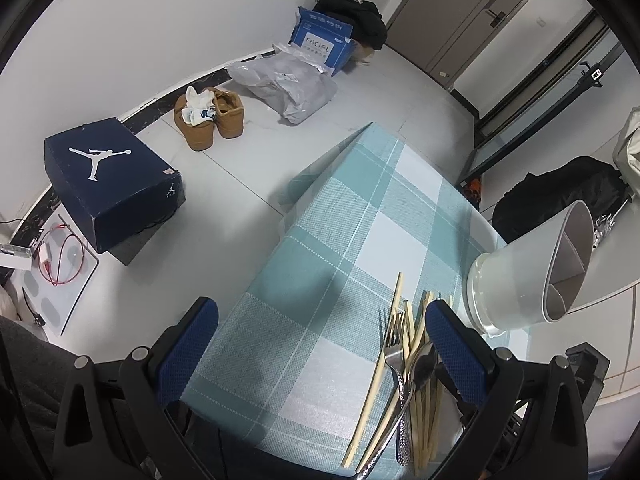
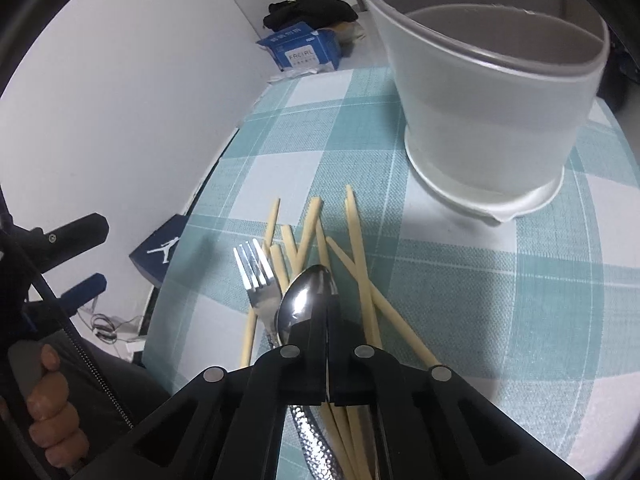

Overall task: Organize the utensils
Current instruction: 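Lower the right gripper onto the silver spoon and close on it, then lift the silver spoon off the chopsticks with the right gripper, then lower the left gripper onto the silver fork and close on it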

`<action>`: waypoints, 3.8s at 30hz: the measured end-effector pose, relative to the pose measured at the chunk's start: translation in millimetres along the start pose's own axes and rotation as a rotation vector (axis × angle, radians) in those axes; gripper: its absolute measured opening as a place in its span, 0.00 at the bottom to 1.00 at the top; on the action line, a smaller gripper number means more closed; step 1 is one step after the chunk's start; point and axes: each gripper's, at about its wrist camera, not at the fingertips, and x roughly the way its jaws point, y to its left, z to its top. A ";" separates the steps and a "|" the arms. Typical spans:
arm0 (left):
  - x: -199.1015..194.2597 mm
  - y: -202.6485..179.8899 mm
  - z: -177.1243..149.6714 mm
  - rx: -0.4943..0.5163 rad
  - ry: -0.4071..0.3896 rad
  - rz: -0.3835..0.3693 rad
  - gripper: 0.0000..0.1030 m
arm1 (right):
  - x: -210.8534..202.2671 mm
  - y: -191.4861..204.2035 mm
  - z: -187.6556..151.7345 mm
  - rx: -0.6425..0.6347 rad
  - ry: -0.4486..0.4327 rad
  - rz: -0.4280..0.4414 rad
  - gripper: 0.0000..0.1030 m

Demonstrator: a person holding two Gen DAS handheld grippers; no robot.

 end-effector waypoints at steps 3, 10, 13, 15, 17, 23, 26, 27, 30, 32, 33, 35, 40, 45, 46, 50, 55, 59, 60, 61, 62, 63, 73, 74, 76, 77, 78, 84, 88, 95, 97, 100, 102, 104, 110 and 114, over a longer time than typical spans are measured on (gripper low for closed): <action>-1.8 -0.5 -1.3 0.001 -0.004 -0.003 0.99 | -3.7 -3.2 -1.9 0.033 0.005 0.023 0.06; -5.1 4.8 -0.2 -0.016 -0.012 -0.009 0.99 | 0.5 13.1 -3.4 -0.009 0.019 -0.006 0.47; -5.8 7.3 0.1 -0.027 -0.011 -0.017 0.99 | 9.5 18.3 -2.9 -0.020 0.033 -0.038 0.47; -6.7 8.7 0.2 -0.031 -0.011 -0.021 0.99 | 13.1 25.8 -3.2 -0.054 0.018 -0.077 0.47; -7.3 9.1 0.5 -0.033 -0.014 -0.023 0.99 | 16.1 32.5 -4.3 -0.088 0.012 -0.120 0.46; -8.6 14.5 1.9 -0.053 -0.016 -0.029 0.99 | 20.7 45.4 -8.0 -0.148 -0.019 -0.224 0.36; -8.5 15.4 2.2 -0.053 -0.016 -0.029 0.99 | 19.4 41.6 -7.1 -0.127 -0.031 -0.217 0.35; -8.4 15.4 2.1 -0.051 -0.017 -0.026 0.99 | 18.3 39.5 -6.1 -0.118 -0.040 -0.209 0.35; -4.9 14.4 1.7 -0.043 -0.009 -0.017 0.99 | 12.7 34.1 -3.6 -0.100 -0.064 -0.187 0.35; -2.1 13.7 1.4 -0.040 0.001 -0.014 0.99 | 6.2 31.2 -2.3 -0.093 -0.084 -0.170 0.35; -0.2 12.8 0.8 -0.037 0.005 -0.012 0.99 | 1.3 29.7 -1.3 -0.090 -0.097 -0.155 0.35; 4.5 10.0 -0.7 -0.022 0.017 -0.012 0.99 | -9.8 27.2 0.5 -0.094 -0.134 -0.141 0.35; 17.5 -1.1 -6.5 0.039 0.055 -0.027 0.99 | -36.3 20.7 2.8 -0.126 -0.210 -0.128 0.34; 28.5 -17.1 -12.7 0.087 0.088 -0.045 0.99 | -55.3 11.0 2.9 -0.128 -0.263 -0.106 0.34; 32.7 -19.5 -13.7 0.094 0.114 -0.051 0.99 | -58.4 9.5 2.7 -0.132 -0.275 -0.103 0.34; 49.3 -29.4 -22.4 0.130 0.172 -0.024 0.96 | -68.4 3.9 0.8 -0.156 -0.308 -0.085 0.34; 54.8 -38.9 -28.3 0.165 0.173 -0.003 0.89 | -82.0 -10.6 -1.5 -0.134 -0.343 -0.062 0.34; 58.2 -44.4 -29.1 0.172 0.168 0.016 0.77 | -90.5 -21.5 -2.6 -0.117 -0.366 -0.049 0.34; 57.9 -46.8 -28.4 0.177 0.164 0.020 0.72 | -91.3 -24.1 -2.7 -0.114 -0.367 -0.043 0.34; 57.7 -48.8 -28.4 0.180 0.170 0.015 0.64 | -91.2 -26.6 -2.8 -0.111 -0.366 -0.032 0.34; 58.6 -50.2 -28.7 0.181 0.172 0.008 0.61 | -91.3 -27.9 -3.6 -0.110 -0.365 -0.030 0.34; 58.6 -52.1 -29.3 0.184 0.170 0.009 0.57 | -90.9 -30.1 -4.4 -0.106 -0.362 -0.031 0.34; 64.6 -70.1 -35.9 0.266 0.146 0.070 0.16 | -97.7 -33.1 -11.0 -0.107 -0.381 -0.013 0.34; 64.4 -70.5 -35.3 0.271 0.142 0.074 0.14 | -98.3 -33.3 -11.1 -0.107 -0.384 -0.013 0.34; 62.6 -73.1 -35.7 0.289 0.123 0.090 0.08 | -99.8 -33.7 -11.5 -0.105 -0.389 -0.009 0.34; 62.0 -73.4 -34.9 0.292 0.118 0.091 0.07 | -100.4 -34.3 -11.3 -0.104 -0.391 -0.008 0.34; 60.3 -73.9 -34.8 0.293 0.110 0.090 0.05 | -101.4 -34.3 -11.5 -0.105 -0.395 -0.009 0.34; 56.2 -77.1 -32.6 0.291 0.088 0.063 0.01 | -105.3 -35.5 -12.4 -0.111 -0.408 -0.021 0.34; 52.7 -81.5 -31.2 0.310 0.054 0.062 0.00 | -111.6 -36.5 -13.1 -0.115 -0.428 -0.032 0.34; 45.7 -74.6 -29.1 0.267 0.053 0.029 0.00 | -124.1 -40.4 -14.1 -0.112 -0.461 -0.046 0.34; 48.8 -64.9 -26.9 0.219 0.089 0.017 0.01 | -127.7 -41.7 -16.7 -0.105 -0.468 -0.047 0.34; 49.9 -61.1 -26.4 0.215 0.093 0.012 0.30 | -130.5 -40.0 -19.5 -0.099 -0.475 -0.044 0.34; 49.1 -61.2 -28.6 0.211 0.082 0.008 0.51 | -131.2 -38.2 -20.2 -0.099 -0.479 -0.039 0.34; 47.7 -63.7 -30.1 0.233 0.066 -0.003 0.52 | -131.2 -35.6 -20.6 -0.104 -0.481 -0.037 0.34; 65.8 -63.3 -32.8 0.267 0.104 0.041 0.52 | -130.4 -33.8 -20.6 -0.107 -0.480 -0.039 0.34; 67.5 -67.5 -32.0 0.290 0.099 0.049 0.51 | -128.6 -36.5 -19.2 -0.096 -0.475 -0.044 0.34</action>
